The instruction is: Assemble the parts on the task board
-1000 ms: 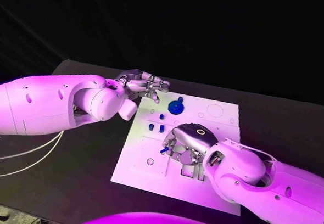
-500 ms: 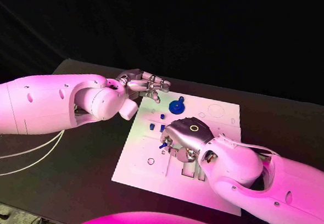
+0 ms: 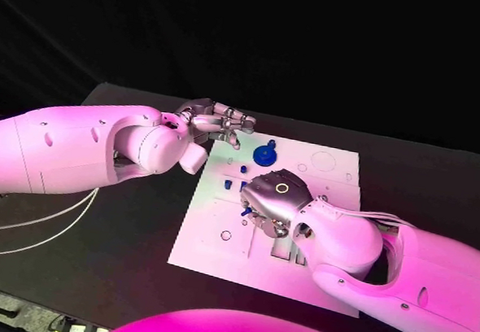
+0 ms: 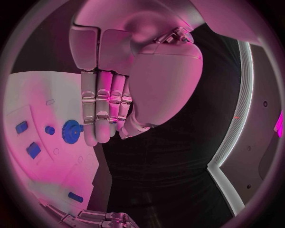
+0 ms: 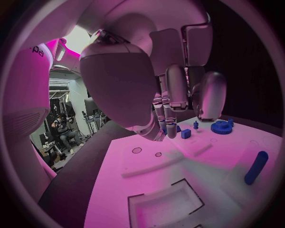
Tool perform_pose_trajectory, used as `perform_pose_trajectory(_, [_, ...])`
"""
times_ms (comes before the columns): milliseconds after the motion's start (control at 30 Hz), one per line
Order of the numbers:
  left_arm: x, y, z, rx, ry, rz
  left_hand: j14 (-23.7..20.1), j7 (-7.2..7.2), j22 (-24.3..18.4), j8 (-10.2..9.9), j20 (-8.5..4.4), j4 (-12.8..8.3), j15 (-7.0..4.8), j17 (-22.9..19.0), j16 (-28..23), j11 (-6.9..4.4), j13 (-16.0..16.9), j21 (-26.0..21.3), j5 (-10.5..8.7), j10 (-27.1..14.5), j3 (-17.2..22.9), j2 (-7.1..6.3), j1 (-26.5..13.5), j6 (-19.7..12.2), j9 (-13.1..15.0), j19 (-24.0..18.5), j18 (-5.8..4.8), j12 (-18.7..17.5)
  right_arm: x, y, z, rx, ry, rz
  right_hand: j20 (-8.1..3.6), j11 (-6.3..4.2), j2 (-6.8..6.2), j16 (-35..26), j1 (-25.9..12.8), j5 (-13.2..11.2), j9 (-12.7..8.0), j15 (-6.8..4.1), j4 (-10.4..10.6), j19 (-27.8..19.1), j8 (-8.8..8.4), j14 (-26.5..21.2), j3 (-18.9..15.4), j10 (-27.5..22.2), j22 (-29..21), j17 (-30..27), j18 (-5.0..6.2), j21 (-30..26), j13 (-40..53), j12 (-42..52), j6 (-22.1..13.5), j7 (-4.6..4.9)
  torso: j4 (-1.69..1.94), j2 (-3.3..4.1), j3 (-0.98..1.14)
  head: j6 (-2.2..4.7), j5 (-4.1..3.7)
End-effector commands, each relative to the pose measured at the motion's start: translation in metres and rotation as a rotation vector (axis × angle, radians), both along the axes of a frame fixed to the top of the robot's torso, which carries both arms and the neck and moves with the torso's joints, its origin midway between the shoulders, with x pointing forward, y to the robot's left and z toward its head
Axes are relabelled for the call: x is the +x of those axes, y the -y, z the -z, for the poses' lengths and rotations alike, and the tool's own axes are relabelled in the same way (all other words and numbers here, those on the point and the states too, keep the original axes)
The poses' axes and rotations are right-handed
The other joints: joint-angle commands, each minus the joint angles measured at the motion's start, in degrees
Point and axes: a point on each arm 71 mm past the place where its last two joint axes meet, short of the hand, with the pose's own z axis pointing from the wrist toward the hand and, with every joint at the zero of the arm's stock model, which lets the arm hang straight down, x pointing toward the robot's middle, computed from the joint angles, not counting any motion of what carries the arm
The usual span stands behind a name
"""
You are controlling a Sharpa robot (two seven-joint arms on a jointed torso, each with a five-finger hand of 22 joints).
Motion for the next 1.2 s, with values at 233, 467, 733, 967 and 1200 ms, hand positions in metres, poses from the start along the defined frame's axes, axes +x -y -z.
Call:
perform_pose_trajectory(233, [-0.0002,0.0021,-0.0012,-0.004,0.005,0.019,-0.2,-0.03,-0.1,-0.2,0.29,-0.5,0.10,-0.1,-0.3,0.14,0.0,-0.3,0.10,-0.4,0.0,0.33,-0.1,-0.3,0.1,0.1,0.32,0.4,0.0000,-0.0006,0.0029,-0.073,0.023,0.004,-0.04,0.03,0.24,0.0,-0.7,-0.3,0.1,-0.52,0.0,0.5,0.40,3.0,0.3,0.4,7.0,-0.1,-0.77,0.2,-0.1,-0.1,0.5,-0.09,-0.08,-0.04,0.01,-0.46,0.45])
perform_pose_trajectory(467, [-0.0003,0.0023,-0.0012,-0.004,0.005,0.020,-0.2,-0.03,-0.1,-0.2,0.29,-0.5,0.10,-0.1,-0.3,0.14,0.0,-0.3,0.10,-0.4,0.0,0.33,-0.1,-0.3,0.1,0.1,0.32,0.4,0.0001,-0.0013,0.0046,-0.080,0.013,0.002,-0.05,0.00,0.27,0.0,-0.8,-0.3,0.1,-0.54,0.0,0.5,0.43,3.0,0.3,0.5,7.0,-0.1,-0.77,0.3,-0.1,-0.1,0.5,-0.13,-0.05,-0.03,-0.01,-0.62,0.53])
perform_pose_trajectory(733, [-0.0005,0.0027,-0.0012,-0.005,0.004,0.022,-0.2,-0.03,-0.1,-0.2,0.29,-0.5,0.10,-0.1,-0.3,0.14,0.0,-0.3,0.10,-0.4,0.0,0.33,-0.1,-0.3,0.1,0.1,0.32,0.4,0.0018,-0.0018,0.0073,-0.088,0.006,0.003,-0.08,-0.06,0.28,0.0,-1.0,-0.4,0.2,-0.58,0.0,0.5,0.48,3.0,0.4,0.6,7.0,-0.1,-0.77,0.3,0.0,-0.1,0.6,-0.20,-0.03,0.01,0.01,-0.79,0.65])
perform_pose_trajectory(967, [-0.0008,0.0032,-0.0013,-0.005,0.003,0.024,-0.2,-0.03,-0.1,-0.2,0.29,-0.5,0.10,-0.1,-0.3,0.14,0.0,-0.3,0.10,-0.4,0.0,0.33,-0.1,-0.3,0.1,0.1,0.32,0.4,0.0024,-0.0030,0.0090,-0.092,0.001,0.001,-0.08,-0.06,0.28,0.0,-1.0,-0.4,0.2,-0.58,0.0,0.5,0.48,3.0,0.4,0.6,7.0,-0.1,-0.77,0.3,0.0,-0.1,0.6,-0.20,-0.03,0.03,0.03,-0.96,0.77])
perform_pose_trajectory(1200, [-0.0010,0.0034,-0.0013,-0.005,0.003,0.025,-0.2,-0.03,-0.1,-0.2,0.29,-0.5,0.10,-0.1,-0.3,0.14,0.0,-0.3,0.10,-0.4,0.0,0.33,-0.1,-0.3,0.1,0.1,0.32,0.4,0.0029,-0.0039,0.0114,-0.097,-0.005,0.000,-0.08,-0.06,0.28,0.0,-1.0,-0.4,0.2,-0.58,0.0,0.5,0.48,3.0,0.4,0.6,7.0,-0.1,-0.77,0.2,0.0,-0.1,0.6,-0.20,-0.04,0.03,0.03,-1.11,0.89])
